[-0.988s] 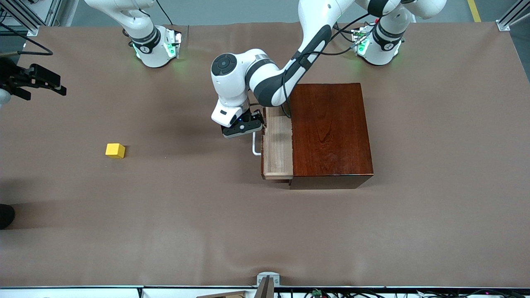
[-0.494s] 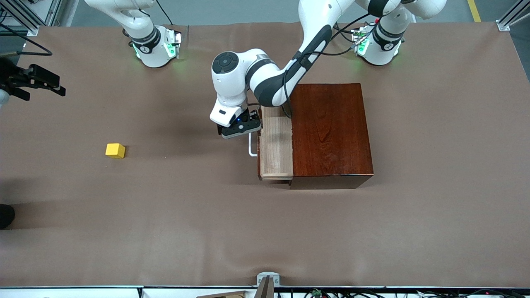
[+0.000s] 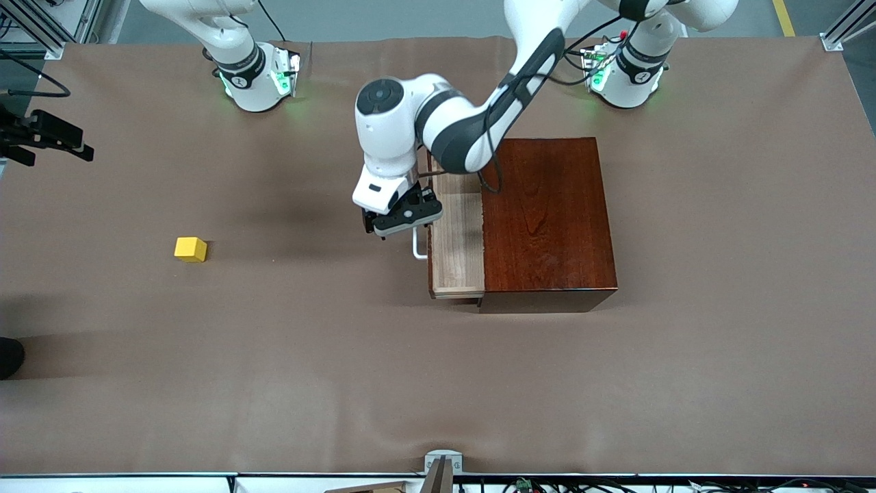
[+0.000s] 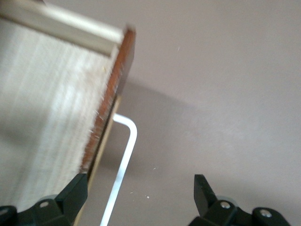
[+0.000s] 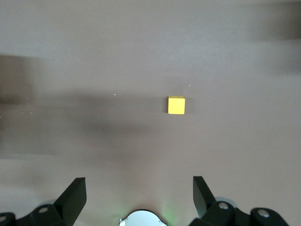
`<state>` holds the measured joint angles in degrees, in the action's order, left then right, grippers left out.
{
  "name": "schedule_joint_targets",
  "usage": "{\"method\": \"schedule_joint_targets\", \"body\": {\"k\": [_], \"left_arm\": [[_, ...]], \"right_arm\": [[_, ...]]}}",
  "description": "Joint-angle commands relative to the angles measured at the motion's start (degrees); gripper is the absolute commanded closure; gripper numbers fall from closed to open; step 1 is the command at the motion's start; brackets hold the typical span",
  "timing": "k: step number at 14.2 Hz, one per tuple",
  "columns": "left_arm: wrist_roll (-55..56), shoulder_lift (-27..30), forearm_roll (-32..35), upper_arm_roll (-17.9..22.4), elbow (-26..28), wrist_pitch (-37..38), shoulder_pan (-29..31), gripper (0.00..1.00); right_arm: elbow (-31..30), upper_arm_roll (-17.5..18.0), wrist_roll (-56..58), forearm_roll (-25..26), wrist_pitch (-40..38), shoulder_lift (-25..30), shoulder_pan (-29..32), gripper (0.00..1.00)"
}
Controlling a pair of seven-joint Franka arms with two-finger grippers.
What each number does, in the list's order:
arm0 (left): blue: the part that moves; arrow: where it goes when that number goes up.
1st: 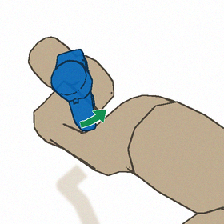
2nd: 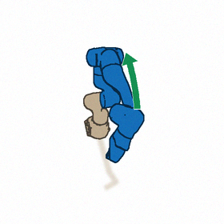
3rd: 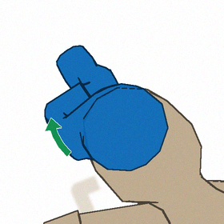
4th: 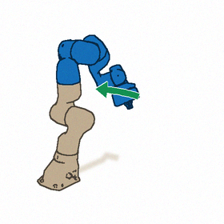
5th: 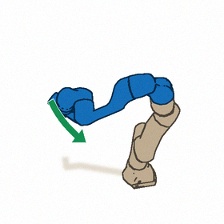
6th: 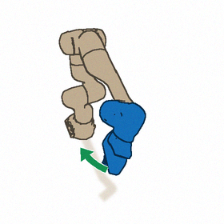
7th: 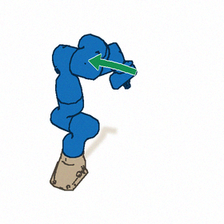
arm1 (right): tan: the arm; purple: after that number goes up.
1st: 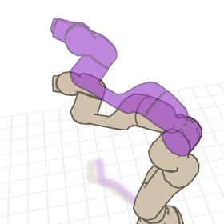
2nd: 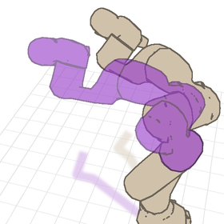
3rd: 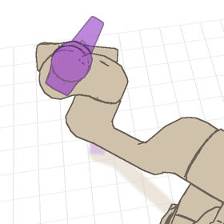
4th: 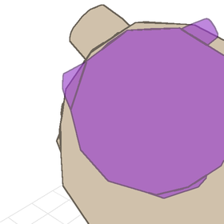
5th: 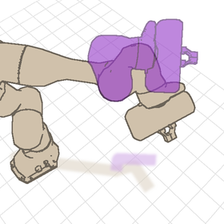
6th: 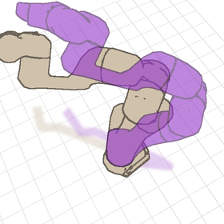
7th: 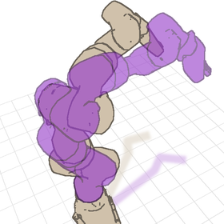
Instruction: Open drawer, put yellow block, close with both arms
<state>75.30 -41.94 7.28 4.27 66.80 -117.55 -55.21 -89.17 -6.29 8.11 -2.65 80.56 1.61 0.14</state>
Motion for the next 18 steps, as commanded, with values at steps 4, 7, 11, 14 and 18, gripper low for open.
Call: {"method": "schedule_joint_targets", "body": {"k": [4,7,11,14,18], "left_arm": [[-3.04,13.71,1.07,1.62,2.63,9.24,5.97,0.0],[-13.13,20.3,0.98,1.53,3.24,19.35,12.12,0.0],[-20.16,26.55,0.98,1.44,3.42,27.0,19.24,0.0],[-30.45,29.19,0.72,1.18,3.51,30.97,24.51,0.0],[-45.56,31.74,0.19,0.83,4.55,35.01,32.51,0.0]], "right_arm": [[0.66,-1.62,-0.29,0.8,0.64,-3.8,0.21,0.0],[0.66,-1.62,-0.29,0.8,3.1,-5.73,0.12,0.0],[0.58,-1.62,-0.38,0.63,6.08,-9.25,0.21,0.0],[0.4,-1.62,-0.38,0.45,7.84,-11.53,0.74,0.0],[0.05,-1.62,-0.46,0.36,9.79,-14.52,1.09,0.0]]}}
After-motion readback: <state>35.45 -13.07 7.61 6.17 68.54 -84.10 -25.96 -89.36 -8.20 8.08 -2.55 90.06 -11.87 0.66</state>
